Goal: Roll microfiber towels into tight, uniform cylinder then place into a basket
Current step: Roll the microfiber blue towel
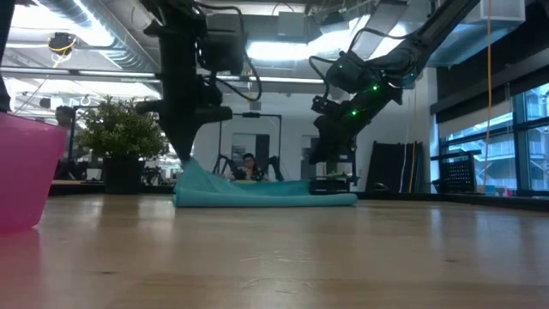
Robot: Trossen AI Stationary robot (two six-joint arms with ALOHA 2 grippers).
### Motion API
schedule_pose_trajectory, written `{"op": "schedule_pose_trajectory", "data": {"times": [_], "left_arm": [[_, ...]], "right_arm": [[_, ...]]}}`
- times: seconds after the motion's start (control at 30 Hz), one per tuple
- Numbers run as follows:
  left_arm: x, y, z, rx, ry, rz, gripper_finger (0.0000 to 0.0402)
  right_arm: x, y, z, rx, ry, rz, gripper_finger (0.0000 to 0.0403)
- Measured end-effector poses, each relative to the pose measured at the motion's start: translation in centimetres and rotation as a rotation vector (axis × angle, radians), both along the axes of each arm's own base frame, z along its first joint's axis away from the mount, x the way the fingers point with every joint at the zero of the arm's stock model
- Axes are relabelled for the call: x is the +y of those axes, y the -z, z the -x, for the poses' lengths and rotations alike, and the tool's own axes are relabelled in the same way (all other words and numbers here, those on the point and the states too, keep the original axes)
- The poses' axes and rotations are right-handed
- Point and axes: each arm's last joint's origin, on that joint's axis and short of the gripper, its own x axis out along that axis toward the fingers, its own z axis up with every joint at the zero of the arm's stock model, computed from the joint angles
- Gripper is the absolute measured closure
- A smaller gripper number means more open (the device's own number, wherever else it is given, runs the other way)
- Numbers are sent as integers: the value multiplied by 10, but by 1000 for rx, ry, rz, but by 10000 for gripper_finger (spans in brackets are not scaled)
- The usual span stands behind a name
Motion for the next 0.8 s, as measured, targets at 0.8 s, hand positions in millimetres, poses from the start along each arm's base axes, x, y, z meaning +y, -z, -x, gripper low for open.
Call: {"op": "schedule_pose_trajectory", "data": {"times": [0.8], "left_arm": [[20, 8, 4, 51, 71, 83, 377]], "right_arm": [[0, -1, 0, -8, 1, 1, 217]]}}
